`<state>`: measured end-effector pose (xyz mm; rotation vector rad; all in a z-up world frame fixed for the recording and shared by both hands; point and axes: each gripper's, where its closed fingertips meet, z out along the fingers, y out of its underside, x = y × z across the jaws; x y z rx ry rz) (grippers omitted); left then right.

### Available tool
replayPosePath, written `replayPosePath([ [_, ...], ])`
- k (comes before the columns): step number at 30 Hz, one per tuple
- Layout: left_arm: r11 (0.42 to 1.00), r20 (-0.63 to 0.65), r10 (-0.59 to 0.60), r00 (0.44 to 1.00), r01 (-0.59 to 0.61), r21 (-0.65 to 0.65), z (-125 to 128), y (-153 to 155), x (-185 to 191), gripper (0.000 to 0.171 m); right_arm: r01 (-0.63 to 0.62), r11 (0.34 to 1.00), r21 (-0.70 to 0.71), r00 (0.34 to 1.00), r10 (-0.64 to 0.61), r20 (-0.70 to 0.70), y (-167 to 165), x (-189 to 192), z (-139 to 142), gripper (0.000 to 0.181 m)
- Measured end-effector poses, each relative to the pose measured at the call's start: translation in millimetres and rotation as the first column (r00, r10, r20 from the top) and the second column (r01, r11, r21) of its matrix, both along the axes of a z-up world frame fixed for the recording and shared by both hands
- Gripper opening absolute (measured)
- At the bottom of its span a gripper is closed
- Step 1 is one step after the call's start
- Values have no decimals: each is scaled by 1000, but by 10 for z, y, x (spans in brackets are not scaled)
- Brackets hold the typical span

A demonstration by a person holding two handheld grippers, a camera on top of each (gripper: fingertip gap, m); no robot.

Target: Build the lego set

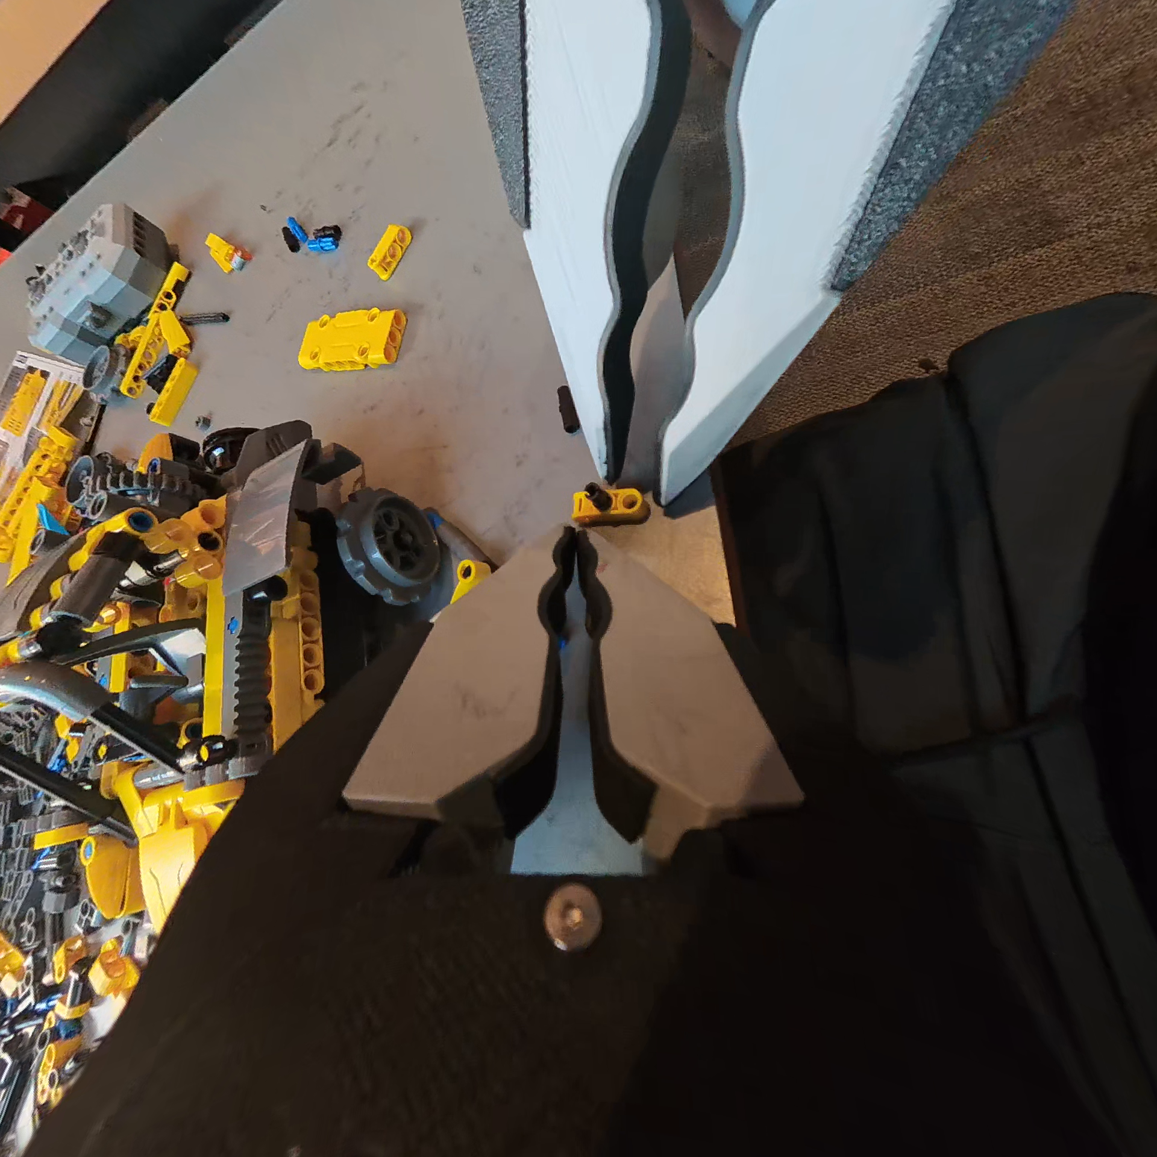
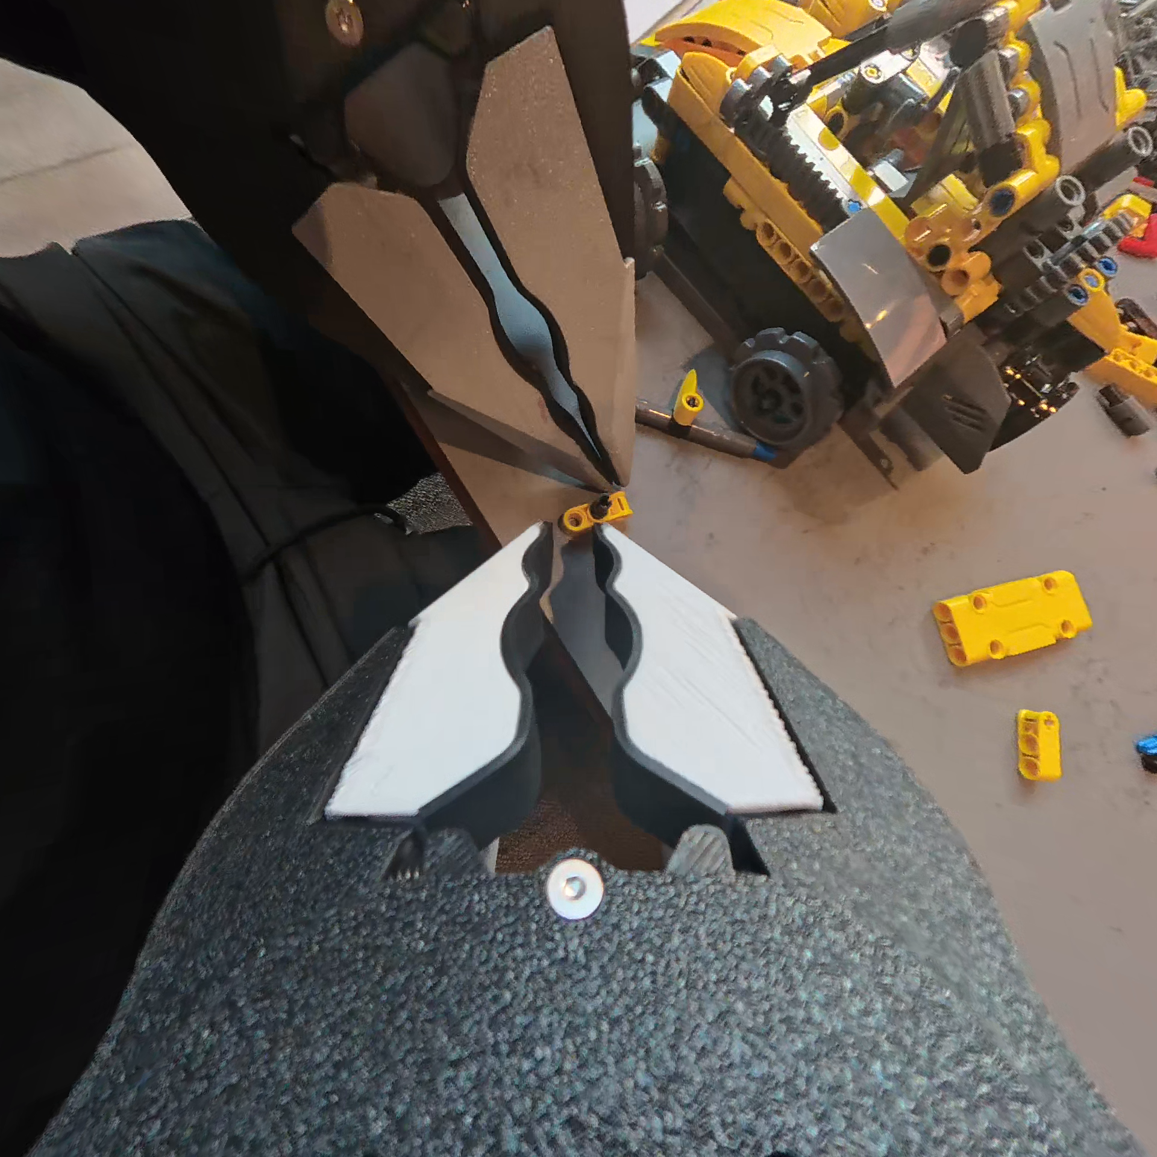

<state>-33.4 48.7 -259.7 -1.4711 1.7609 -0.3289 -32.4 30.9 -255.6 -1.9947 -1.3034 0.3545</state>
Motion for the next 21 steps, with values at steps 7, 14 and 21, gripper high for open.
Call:
replayPosePath([
  [7,996,19,64,998,-63,-60,23,38,-158,6,23,998,60,1000,-23,9,154,310,152,13],
  [14,983,92,111,990,-96,-155,128,-53,-234,9,-62,995,-83,998,59,-30,243,449,-14,17],
  [21,982,83,78,993,-63,-178,112,-152,-144,10,-177,962,-206,980,153,-129,162,312,-59,2],
])
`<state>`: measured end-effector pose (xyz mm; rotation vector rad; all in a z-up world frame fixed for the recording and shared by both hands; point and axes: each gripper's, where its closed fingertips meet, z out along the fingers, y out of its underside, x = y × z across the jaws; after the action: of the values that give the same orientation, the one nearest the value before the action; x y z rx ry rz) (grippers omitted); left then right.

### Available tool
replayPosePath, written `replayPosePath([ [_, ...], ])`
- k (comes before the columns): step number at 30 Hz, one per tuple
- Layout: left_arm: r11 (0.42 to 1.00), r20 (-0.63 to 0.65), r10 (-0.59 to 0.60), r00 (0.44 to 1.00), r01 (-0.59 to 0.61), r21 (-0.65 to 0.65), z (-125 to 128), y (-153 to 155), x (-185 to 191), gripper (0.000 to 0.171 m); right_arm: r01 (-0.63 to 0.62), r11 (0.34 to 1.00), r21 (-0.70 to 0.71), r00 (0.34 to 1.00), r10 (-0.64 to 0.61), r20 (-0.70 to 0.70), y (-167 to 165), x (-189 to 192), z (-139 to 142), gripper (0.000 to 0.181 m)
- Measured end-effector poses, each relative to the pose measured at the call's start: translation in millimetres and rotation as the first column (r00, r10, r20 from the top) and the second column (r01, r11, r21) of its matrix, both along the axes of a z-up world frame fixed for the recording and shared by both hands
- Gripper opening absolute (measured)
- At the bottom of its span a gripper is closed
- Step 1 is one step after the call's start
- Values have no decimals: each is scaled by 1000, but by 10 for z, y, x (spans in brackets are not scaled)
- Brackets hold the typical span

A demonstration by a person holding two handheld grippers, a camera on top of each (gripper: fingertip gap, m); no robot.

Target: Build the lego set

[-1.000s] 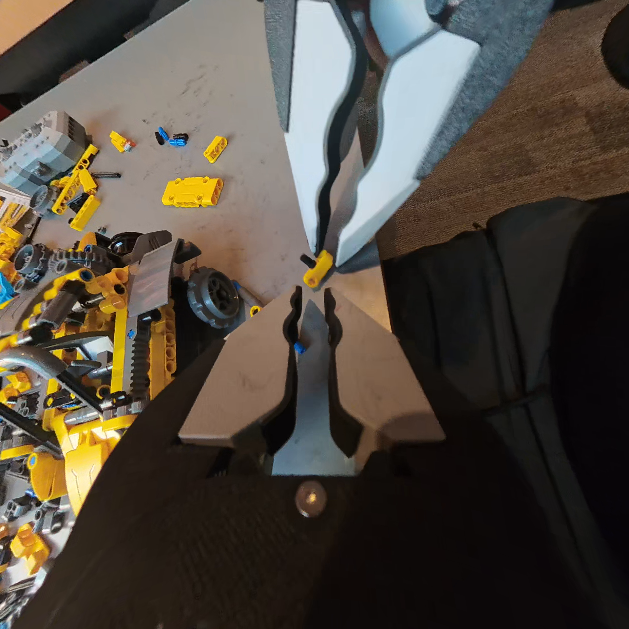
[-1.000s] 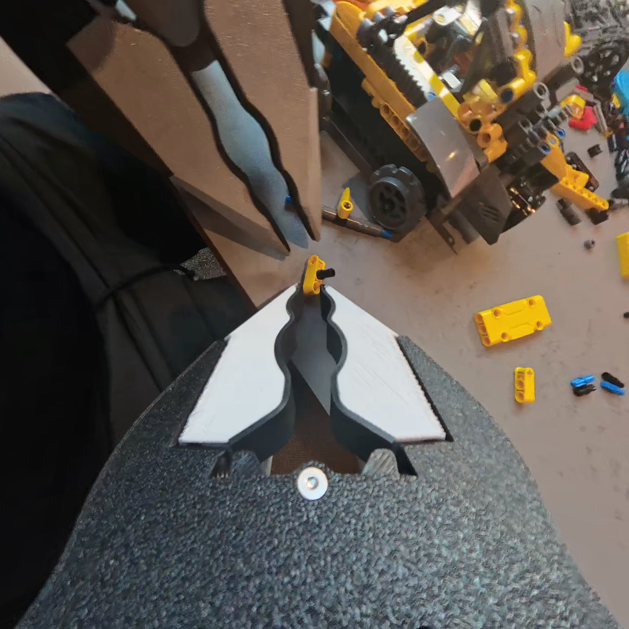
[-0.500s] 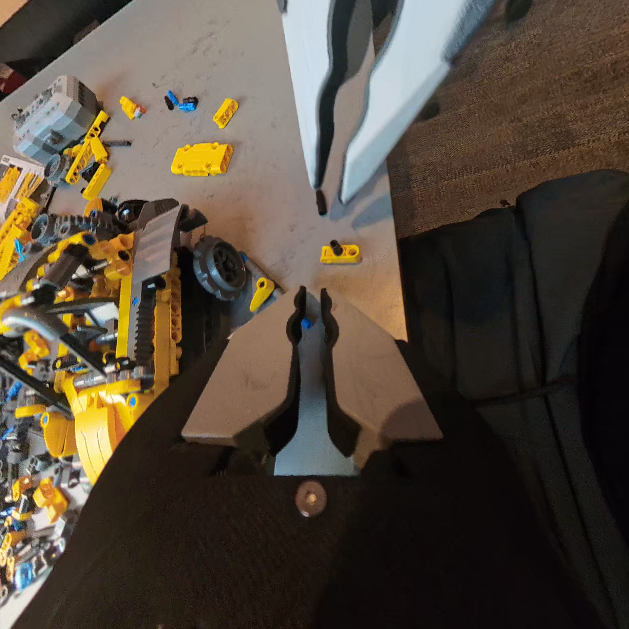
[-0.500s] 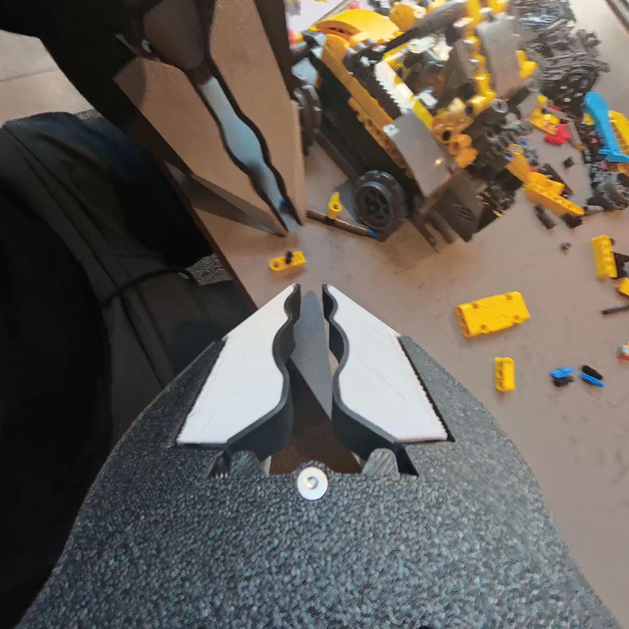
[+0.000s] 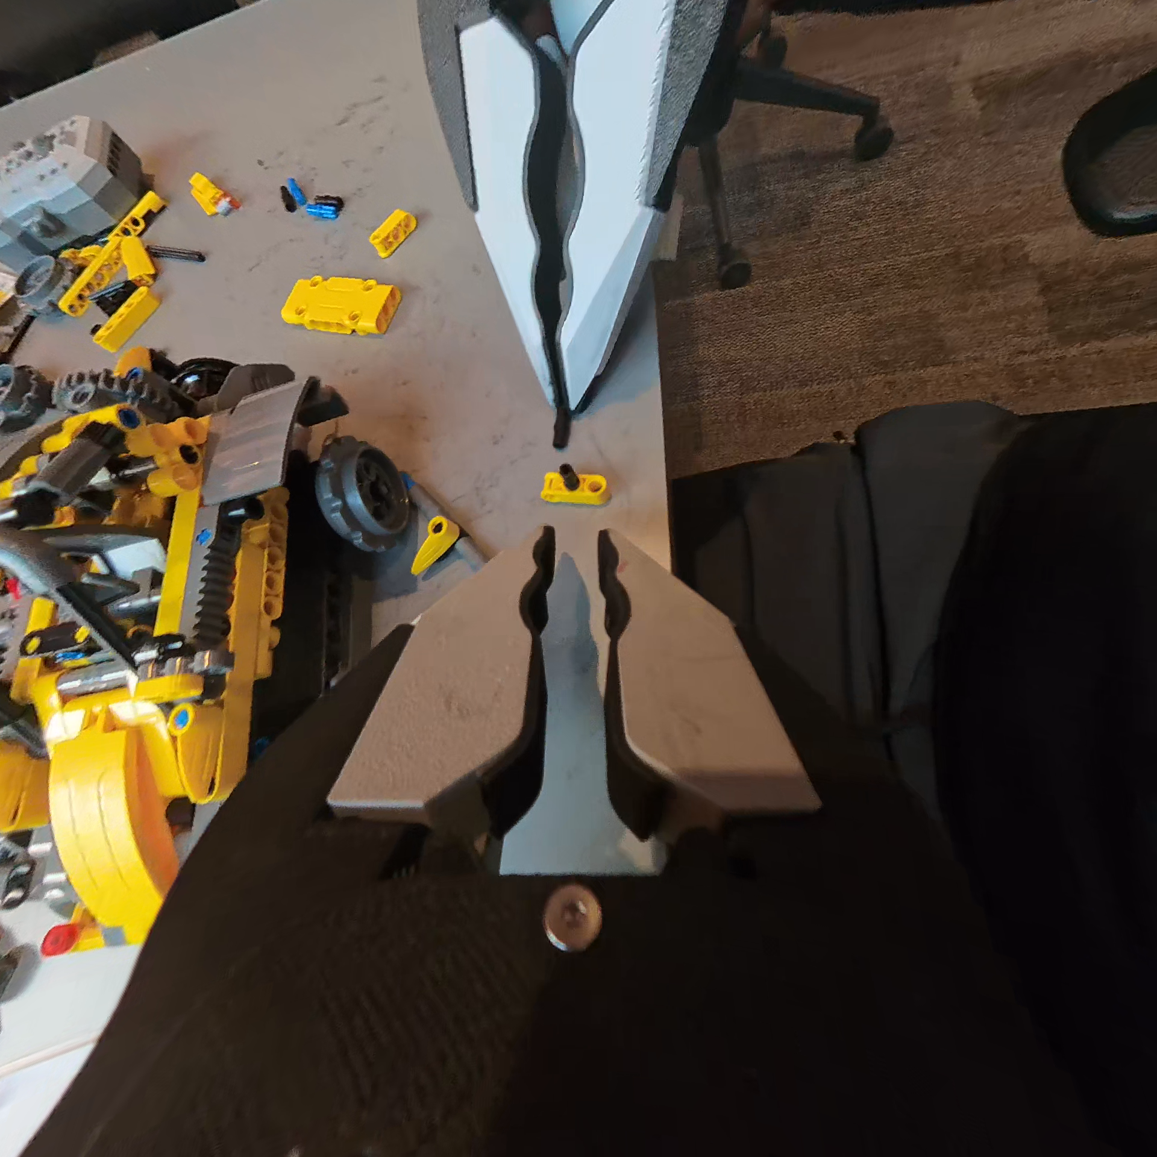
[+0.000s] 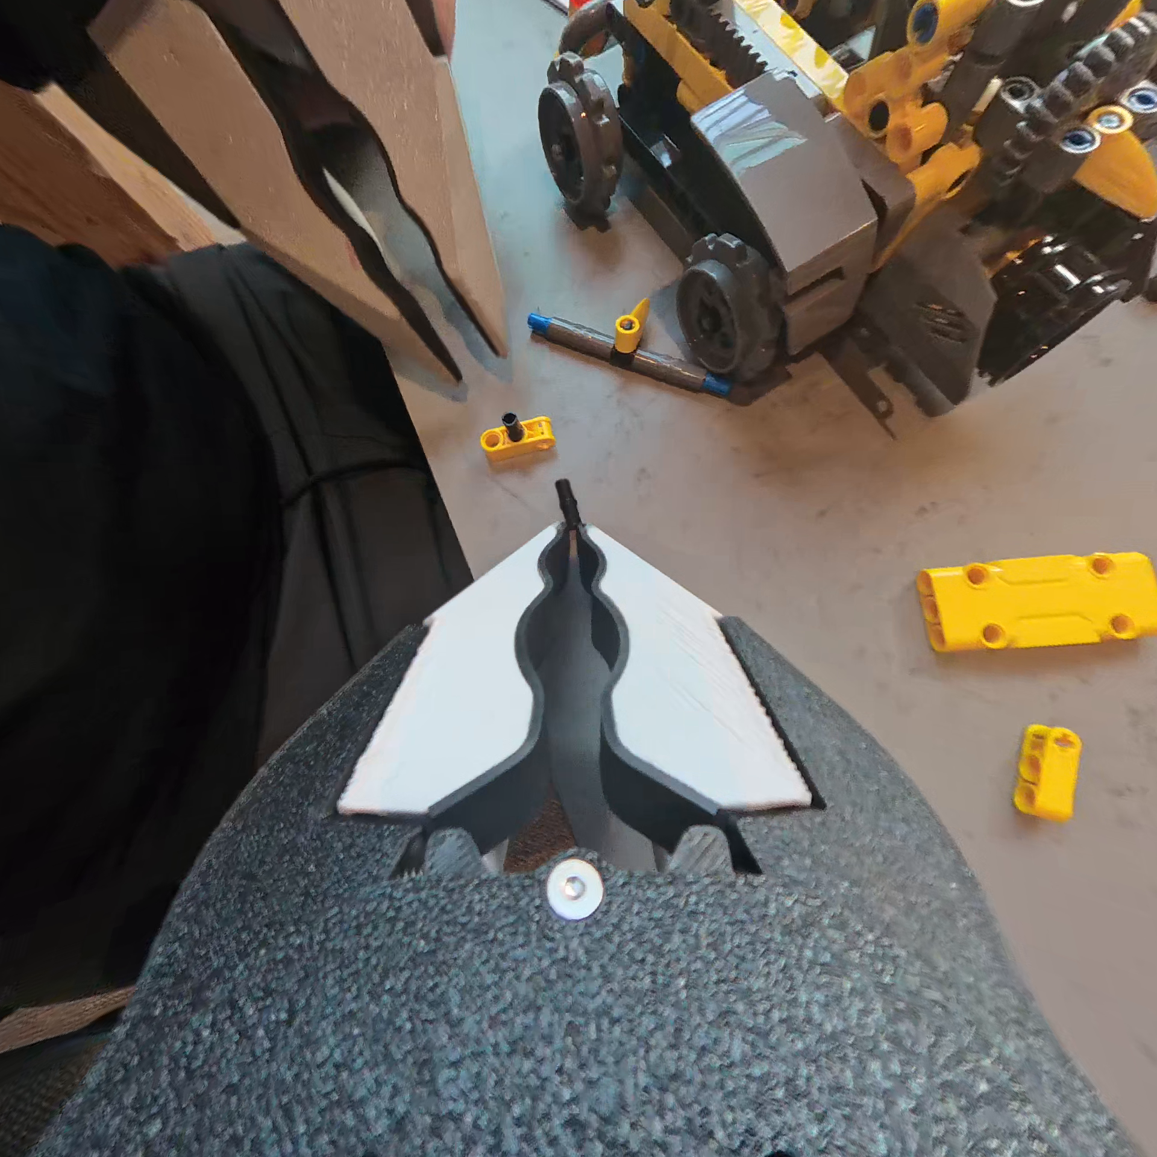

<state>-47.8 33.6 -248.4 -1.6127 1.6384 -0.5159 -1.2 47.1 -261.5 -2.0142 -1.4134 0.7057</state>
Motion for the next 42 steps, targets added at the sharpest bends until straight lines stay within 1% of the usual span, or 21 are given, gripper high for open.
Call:
replayPosePath([
  [2,1000,2,-3,1000,3,-9,3,-10,52,12,1,1000,-17,1000,-1,-13,-11,-27,2,0],
  [7,1000,-3,-21,1000,21,8,-1,-14,170,11,48,999,13,999,-48,-5,47,-19,8,0],
  [10,1000,-36,2,999,-1,26,-51,30,184,11,92,996,1,996,-92,-9,92,26,3,0],
  [12,999,-38,19,999,-18,42,-51,54,165,10,105,994,6,994,-105,-24,46,73,52,7],
  [14,999,-24,28,999,-27,35,-32,49,127,10,66,998,-4,993,-66,-93,-151,67,172,23],
  [16,999,-8,38,999,-38,18,-6,35,82,11,39,998,47,991,-33,-132,-333,70,254,32],
  [17,999,-2,39,999,-39,15,5,23,60,11,45,995,91,993,-34,-117,-381,101,243,32],
  [18,999,0,41,999,-41,17,13,17,39,11,70,988,141,994,-58,-90,-383,154,213,31],
  [20,999,1,43,999,-43,21,15,-1,1,11,127,966,226,991,-113,-73,-350,231,200,33],
  [22,999,-3,47,999,-47,20,0,-5,-23,11,125,940,319,992,-116,-49,-329,214,223,35],
  [23,999,-9,50,999,-50,18,-12,0,-32,12,95,932,348,995,-92,-26,-335,171,221,35],
  [25,999,-15,48,999,-48,9,-19,-4,-34,12,29,938,345,999,-34,11,-347,68,183,31],
  [29,999,5,41,999,-41,-14,23,-58,-15,12,-32,974,225,998,43,-43,-319,-59,145,19],
  [30,999,9,39,999,-39,-18,27,-74,-10,12,-45,977,208,998,54,-37,-307,-52,117,19],
  [35,999,-5,32,999,-32,-19,-14,-91,-24,12,-79,975,210,997,83,-8,-280,-48,52,18],
  [38,999,3,14,1000,-14,-30,-3,-116,2,12,-107,974,201,994,108,6,-297,-58,12,6],
  [42,999,1,-14,1000,14,-33,-11,-163,62,12,-123,972,198,992,124,6,-305,-70,9,4],
])
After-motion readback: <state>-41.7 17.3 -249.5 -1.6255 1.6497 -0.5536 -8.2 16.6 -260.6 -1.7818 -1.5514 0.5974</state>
